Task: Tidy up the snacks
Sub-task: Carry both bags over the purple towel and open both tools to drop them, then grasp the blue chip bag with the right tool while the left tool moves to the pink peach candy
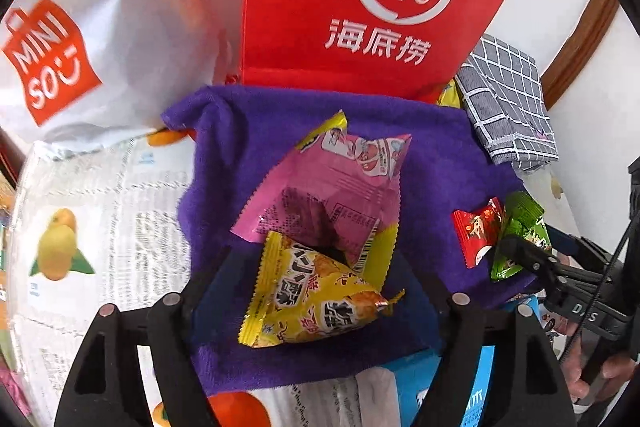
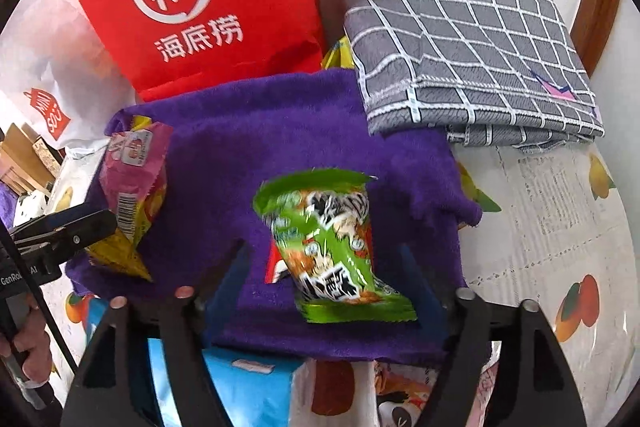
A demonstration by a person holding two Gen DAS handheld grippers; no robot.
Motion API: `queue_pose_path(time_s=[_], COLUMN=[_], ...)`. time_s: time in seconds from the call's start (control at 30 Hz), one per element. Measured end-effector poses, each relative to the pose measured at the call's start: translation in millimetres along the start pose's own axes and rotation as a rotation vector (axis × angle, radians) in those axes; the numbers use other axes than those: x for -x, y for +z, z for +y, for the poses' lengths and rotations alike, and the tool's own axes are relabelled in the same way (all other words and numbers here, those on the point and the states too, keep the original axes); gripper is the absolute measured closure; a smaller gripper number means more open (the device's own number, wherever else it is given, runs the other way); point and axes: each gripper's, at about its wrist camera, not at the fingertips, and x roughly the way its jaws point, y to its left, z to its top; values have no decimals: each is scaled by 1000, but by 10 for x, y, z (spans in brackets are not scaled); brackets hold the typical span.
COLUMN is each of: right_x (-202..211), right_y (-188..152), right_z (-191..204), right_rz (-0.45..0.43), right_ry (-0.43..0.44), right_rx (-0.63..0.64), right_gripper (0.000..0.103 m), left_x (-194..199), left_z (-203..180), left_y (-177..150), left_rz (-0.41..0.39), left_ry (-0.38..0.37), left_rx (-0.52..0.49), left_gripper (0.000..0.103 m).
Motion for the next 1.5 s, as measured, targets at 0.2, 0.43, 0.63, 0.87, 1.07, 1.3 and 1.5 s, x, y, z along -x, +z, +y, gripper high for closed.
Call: queue_pose_path(time_s=[0.2, 0.43, 0.63, 0.87, 1.07, 1.3, 1.5], right_x=[280, 667, 975, 1294, 1495, 1458, 1229], right_y=[-18, -72, -168, -388, -645, -1007, -1294], right_z=[45, 71, 60, -22, -194, -567, -845], right_rz=[-59, -131, -173, -197, -202, -152, -80], right_ry=[-2, -1, -6, -36, -46, -65, -23], right_rx=[1, -5, -7, -6, -21, -51, -120], right_gripper=[23, 23, 23, 23, 23, 23, 29], left_x=[262, 578, 806, 1073, 1212, 1219, 1117], left_z=[20, 2, -84, -224, -386, -453, -445], left_y=[-51, -146, -259, -487, -685, -926, -1062], left_rz=[-32, -65, -80, -107, -112, -95, -63], left_ry=[15, 12, -3, -27, -50, -64, -64], left_rx=[2, 6, 2, -23, -40, -24, 1], left_gripper=[23, 23, 23, 24, 24, 24, 24])
